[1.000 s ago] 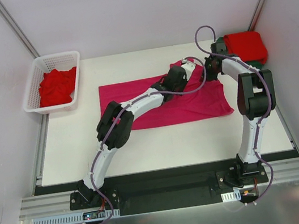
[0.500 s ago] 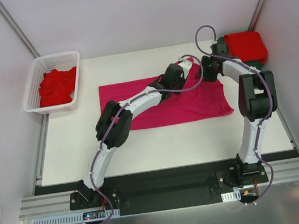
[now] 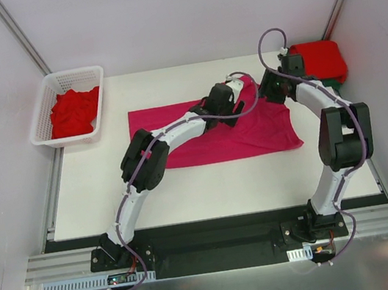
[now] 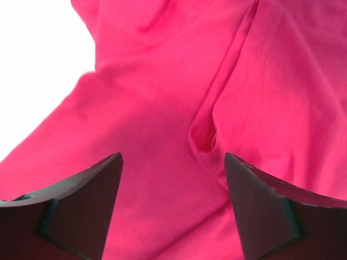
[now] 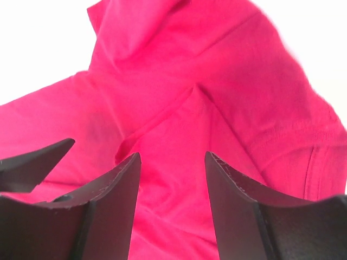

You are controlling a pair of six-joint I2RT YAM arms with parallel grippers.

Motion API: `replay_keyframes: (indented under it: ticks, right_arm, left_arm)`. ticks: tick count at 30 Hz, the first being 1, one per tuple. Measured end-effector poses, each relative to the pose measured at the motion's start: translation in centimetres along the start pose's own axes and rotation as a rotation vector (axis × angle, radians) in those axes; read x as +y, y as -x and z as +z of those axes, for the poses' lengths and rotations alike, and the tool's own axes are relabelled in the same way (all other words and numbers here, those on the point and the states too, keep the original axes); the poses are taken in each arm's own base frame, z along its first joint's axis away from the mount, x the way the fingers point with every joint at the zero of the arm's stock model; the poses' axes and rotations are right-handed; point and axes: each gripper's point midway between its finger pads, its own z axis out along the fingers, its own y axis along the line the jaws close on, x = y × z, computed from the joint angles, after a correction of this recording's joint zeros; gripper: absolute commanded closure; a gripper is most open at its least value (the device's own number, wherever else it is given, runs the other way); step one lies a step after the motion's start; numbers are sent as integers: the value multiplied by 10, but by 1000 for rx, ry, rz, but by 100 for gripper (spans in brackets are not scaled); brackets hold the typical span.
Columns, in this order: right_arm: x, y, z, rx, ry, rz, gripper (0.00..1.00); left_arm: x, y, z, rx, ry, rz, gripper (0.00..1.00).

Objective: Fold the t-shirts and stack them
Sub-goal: Fold the flattened tshirt in 1/3 of the way

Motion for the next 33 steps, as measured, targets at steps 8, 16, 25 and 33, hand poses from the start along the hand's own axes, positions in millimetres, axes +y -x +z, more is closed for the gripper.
replay_keyframes:
  ticks: [8, 16, 25, 33]
  right_arm:
    - [-7, -32, -23, 35, -11, 11, 45]
    - [5, -42, -54, 20, 2, -13, 50]
    - [25, -81, -52, 110, 26, -84, 98]
    - [36, -136, -47, 230, 23, -152, 99]
  left_arm:
    - [4, -22, -39, 63, -2, -25, 16]
    - [23, -19, -116, 33, 19, -124, 20]
    - [49, -53, -173, 46, 56, -289, 97]
    - [34, -120, -181, 179, 61, -359, 100]
